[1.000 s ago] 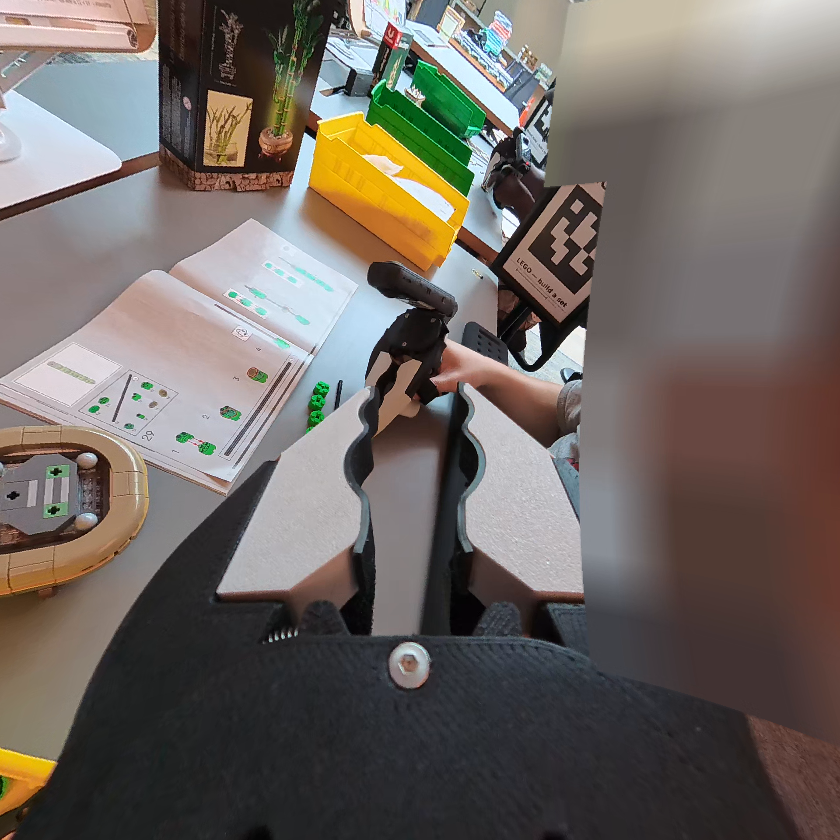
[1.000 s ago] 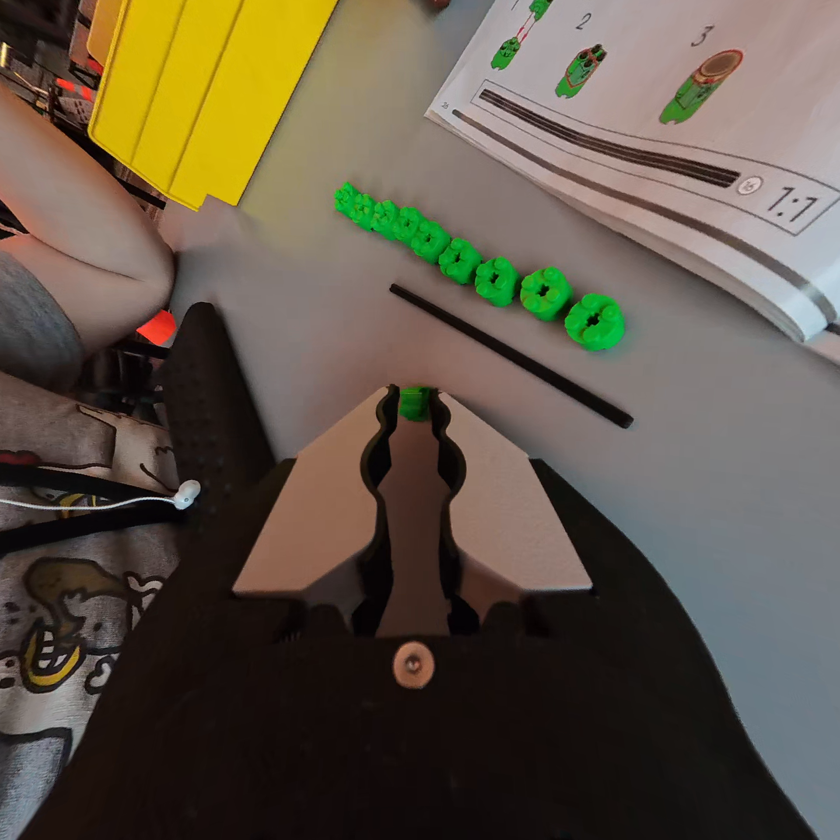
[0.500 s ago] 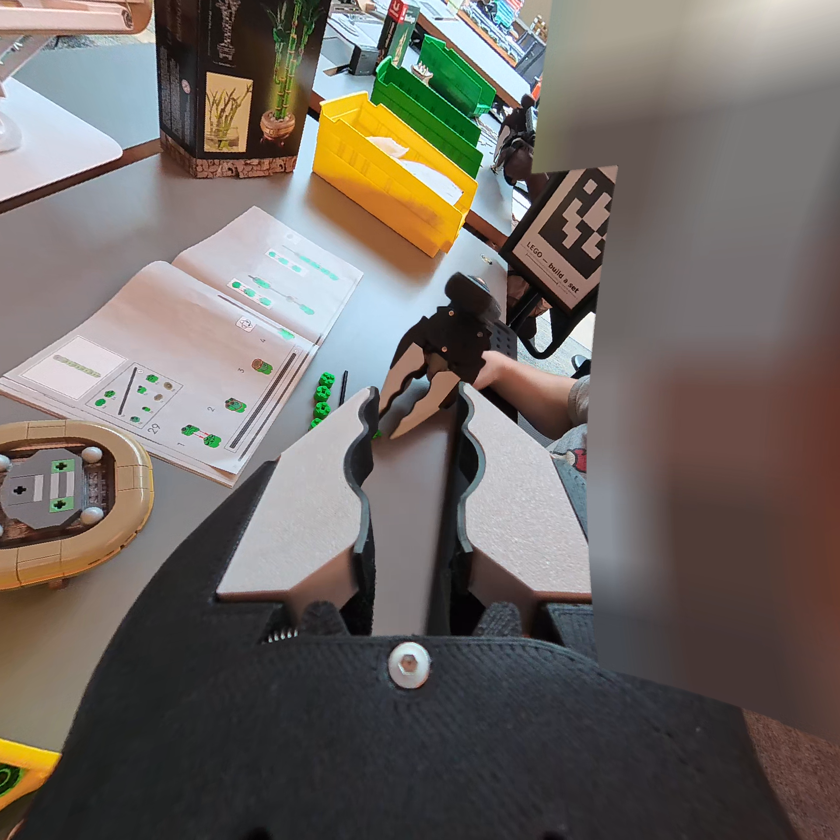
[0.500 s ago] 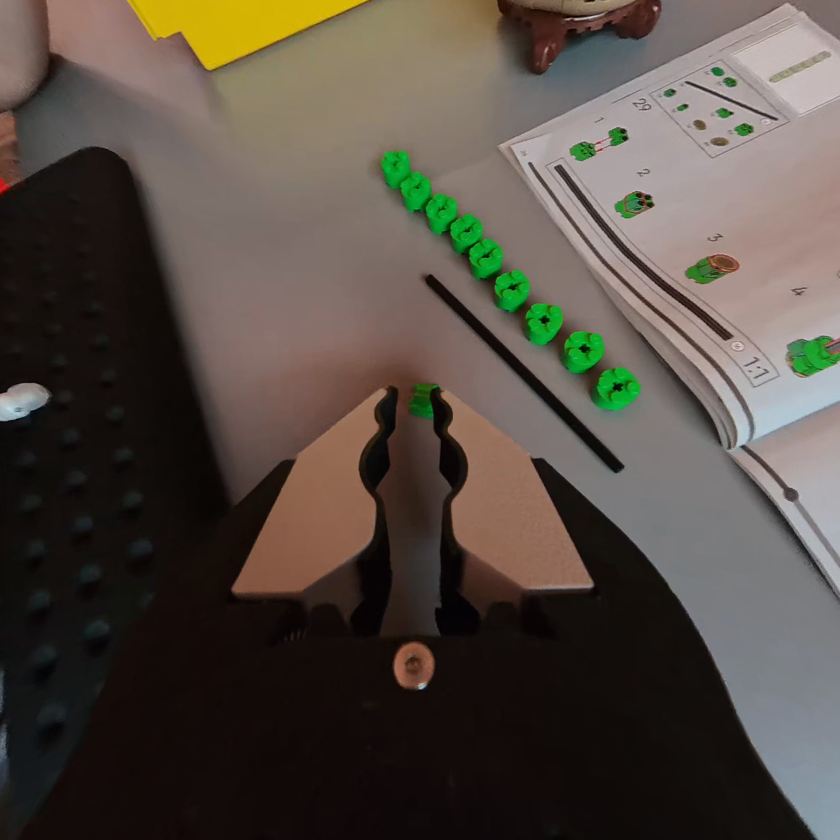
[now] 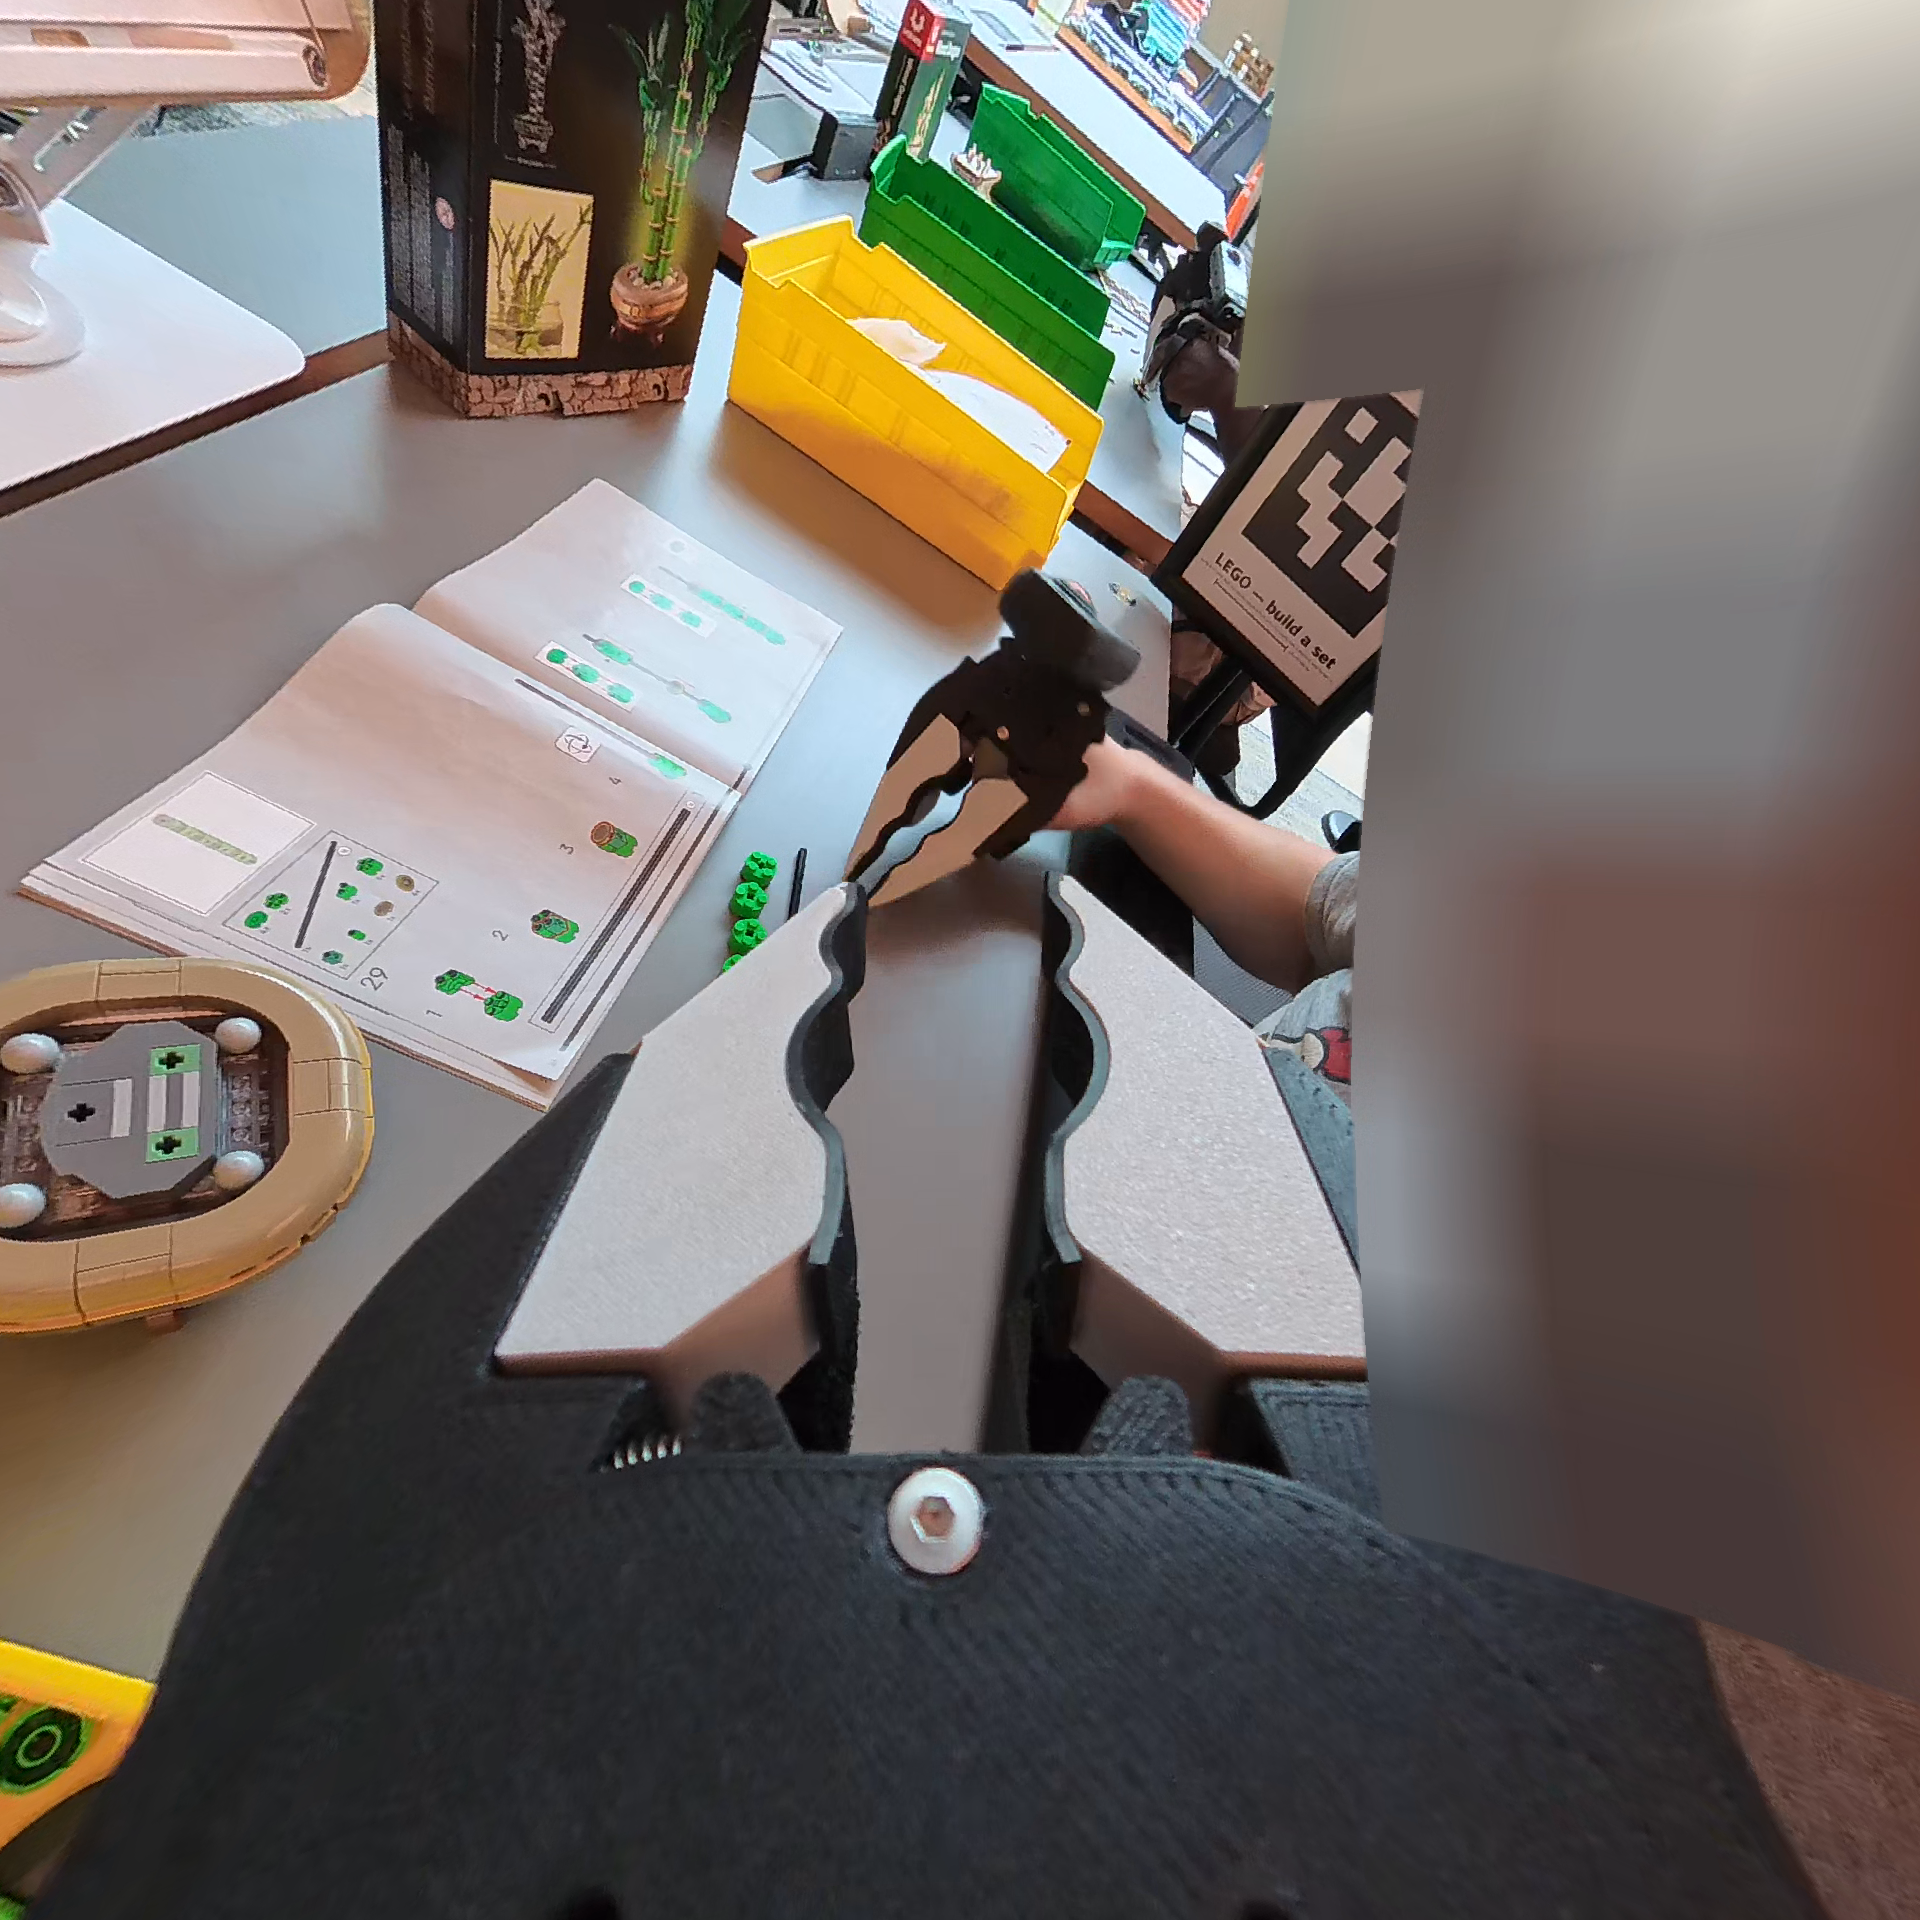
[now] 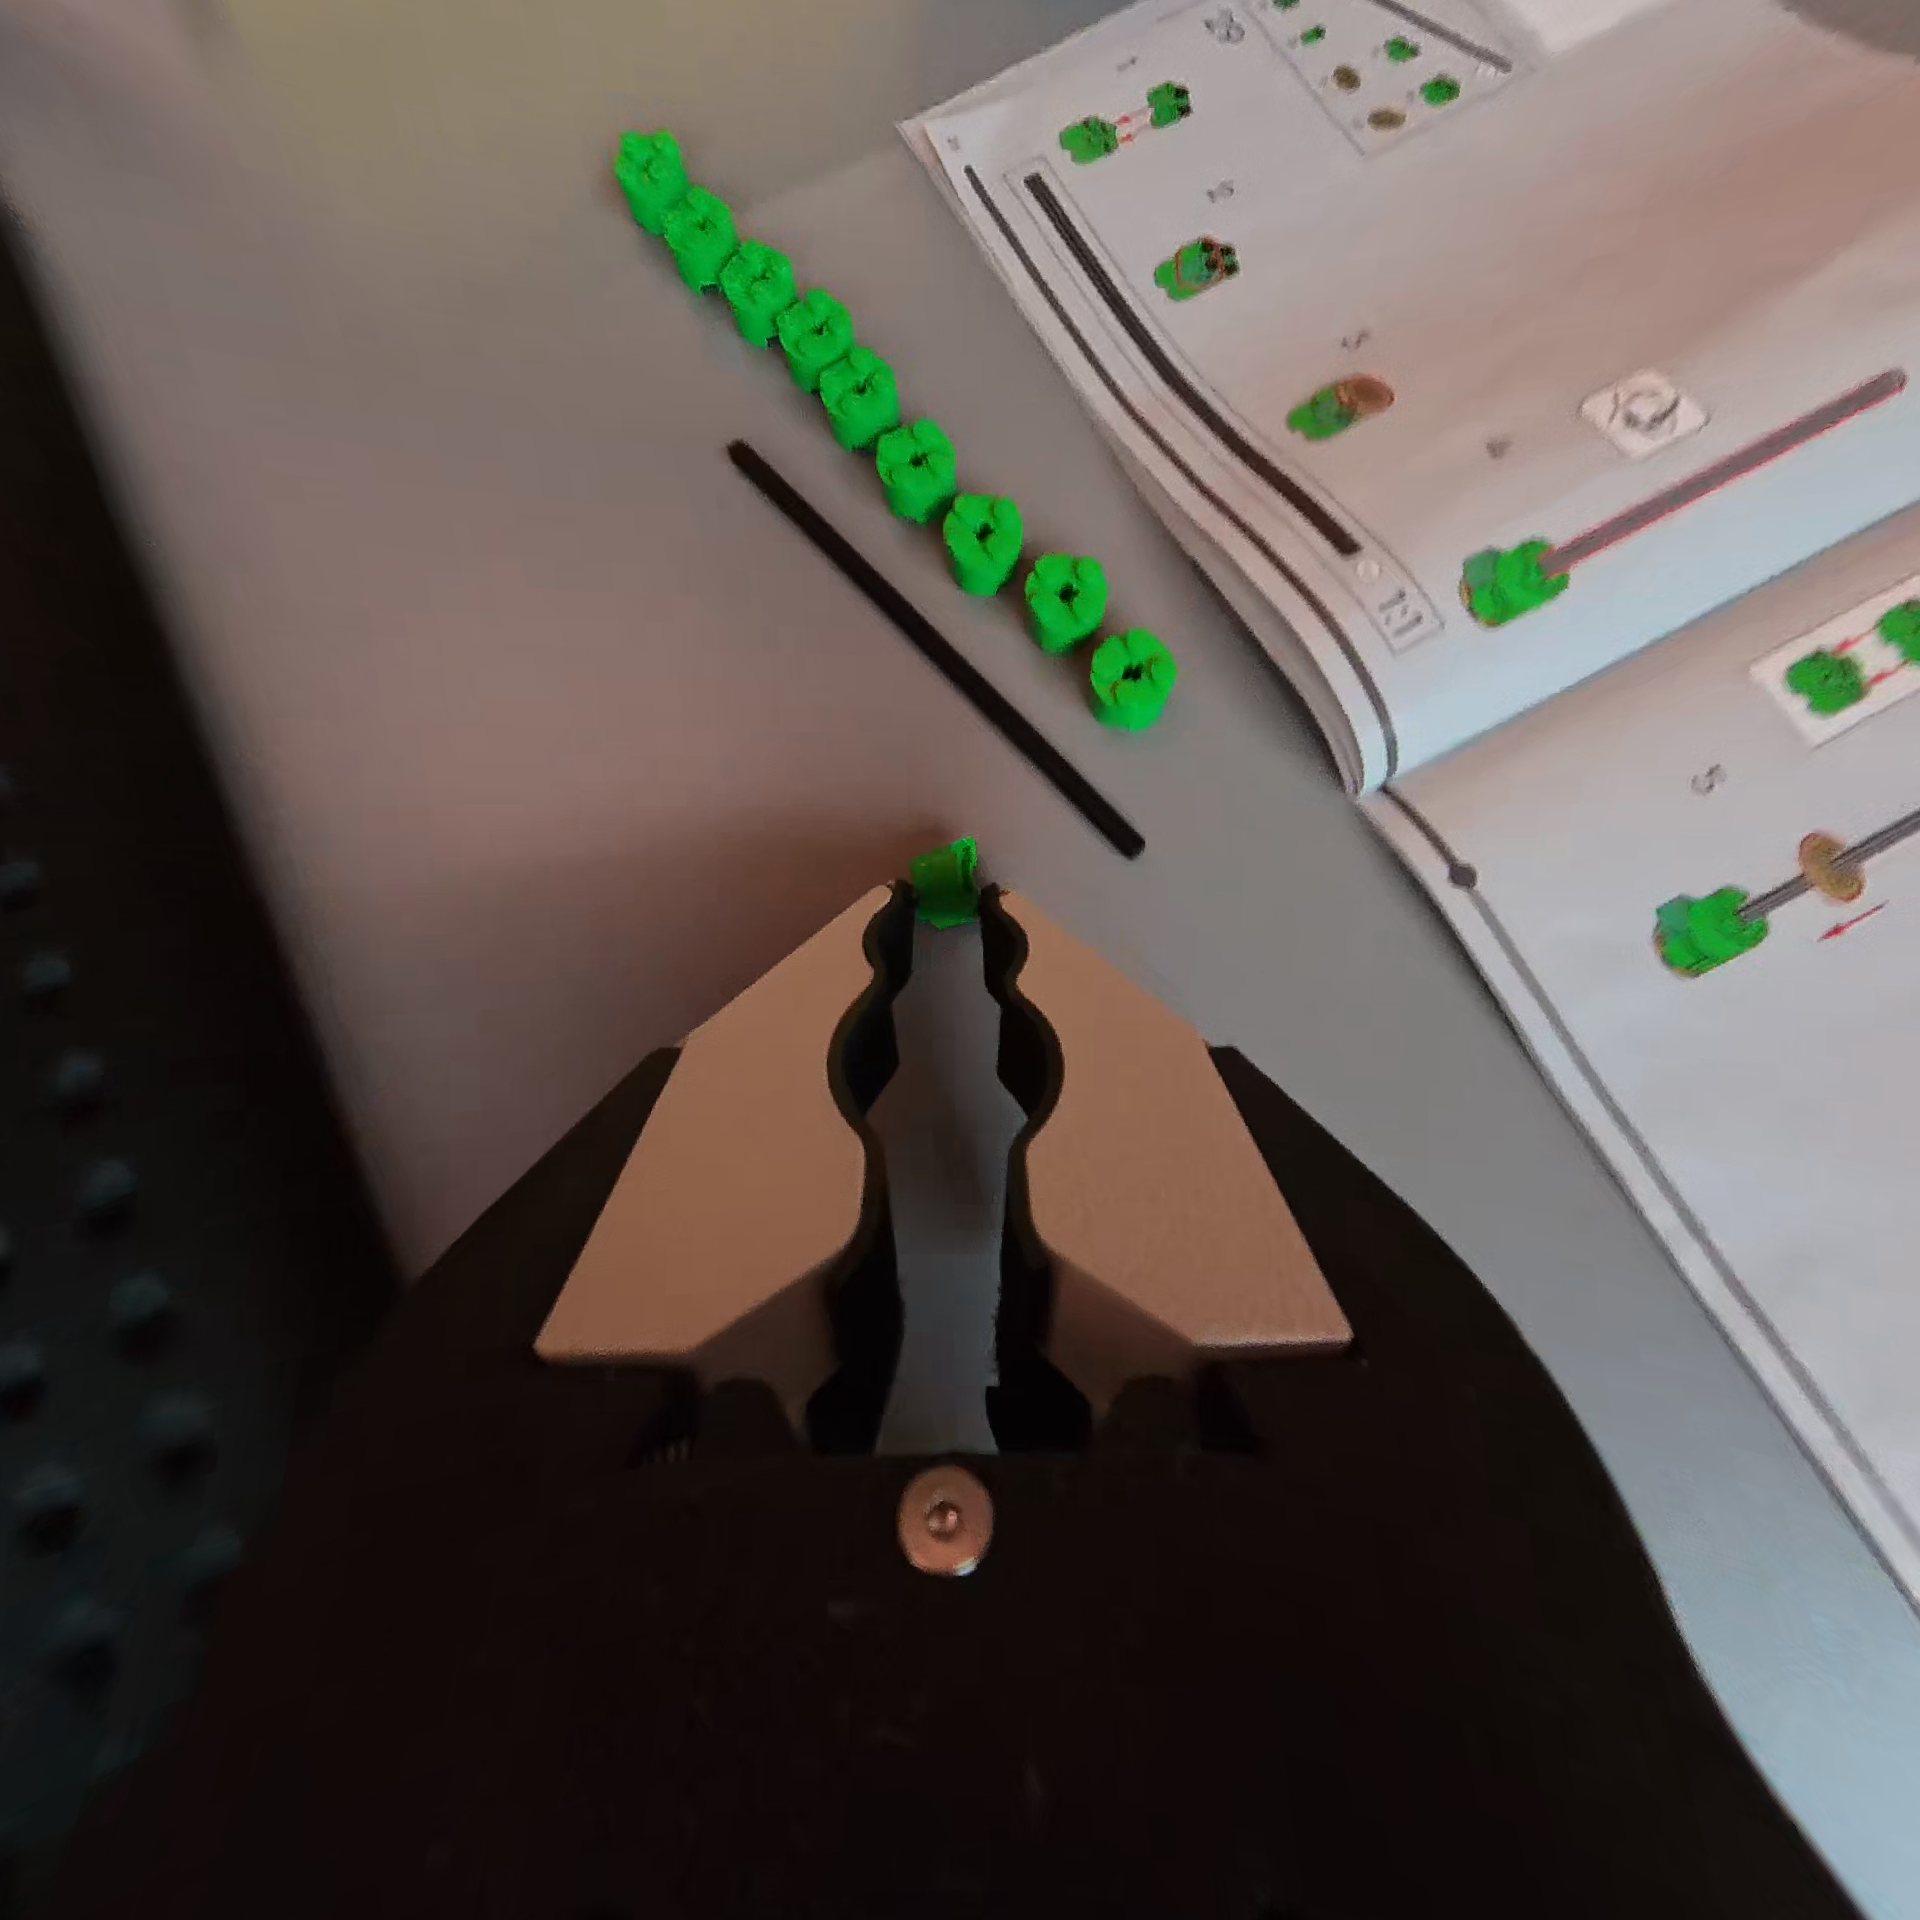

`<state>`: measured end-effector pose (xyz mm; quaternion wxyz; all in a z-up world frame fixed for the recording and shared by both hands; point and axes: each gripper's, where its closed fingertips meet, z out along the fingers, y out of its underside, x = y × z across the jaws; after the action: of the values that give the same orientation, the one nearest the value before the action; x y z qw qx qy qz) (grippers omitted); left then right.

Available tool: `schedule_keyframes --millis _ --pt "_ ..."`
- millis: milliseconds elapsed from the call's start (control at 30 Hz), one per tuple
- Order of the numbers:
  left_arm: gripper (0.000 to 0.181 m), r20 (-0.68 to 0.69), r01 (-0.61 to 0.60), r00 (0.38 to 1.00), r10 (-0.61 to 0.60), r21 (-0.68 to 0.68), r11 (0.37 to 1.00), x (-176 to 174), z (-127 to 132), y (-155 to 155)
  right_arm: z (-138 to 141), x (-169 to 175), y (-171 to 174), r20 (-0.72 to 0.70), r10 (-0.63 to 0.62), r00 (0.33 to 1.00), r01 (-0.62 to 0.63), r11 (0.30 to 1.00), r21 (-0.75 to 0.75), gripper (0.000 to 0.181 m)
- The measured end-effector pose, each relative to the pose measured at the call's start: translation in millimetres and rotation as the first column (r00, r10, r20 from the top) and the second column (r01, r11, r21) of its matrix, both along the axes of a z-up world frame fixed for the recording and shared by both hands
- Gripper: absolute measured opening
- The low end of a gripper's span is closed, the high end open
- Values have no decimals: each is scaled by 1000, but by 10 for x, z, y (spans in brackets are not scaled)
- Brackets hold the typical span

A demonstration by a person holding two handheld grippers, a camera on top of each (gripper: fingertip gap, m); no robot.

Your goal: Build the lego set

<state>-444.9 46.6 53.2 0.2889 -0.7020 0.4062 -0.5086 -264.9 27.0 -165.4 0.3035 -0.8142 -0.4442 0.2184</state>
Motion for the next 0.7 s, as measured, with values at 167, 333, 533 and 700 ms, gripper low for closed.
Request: schedule_keyframes --millis 167,333,533,700 --pt "32 -7 3 1000 -3 3 1000 7 -12 -8 -3 18 28 -28 -19 999 19 1000 -13 12" --pt "32 -14 10 1000 -10 -2 1000 20 -33 -19 -5 14 43 -4 -11 1000 11 1000 25 13" --pt "32 -16 11 1000 -11 -4 1000 18 -37 -16 -3 -13 25 -8 10 1000 -9 999 37 19" --pt "32 -11 9 1000 -9 1 1000 3 -13 -21 70 -3 39 -27 14 1000 -12 998 67 25"
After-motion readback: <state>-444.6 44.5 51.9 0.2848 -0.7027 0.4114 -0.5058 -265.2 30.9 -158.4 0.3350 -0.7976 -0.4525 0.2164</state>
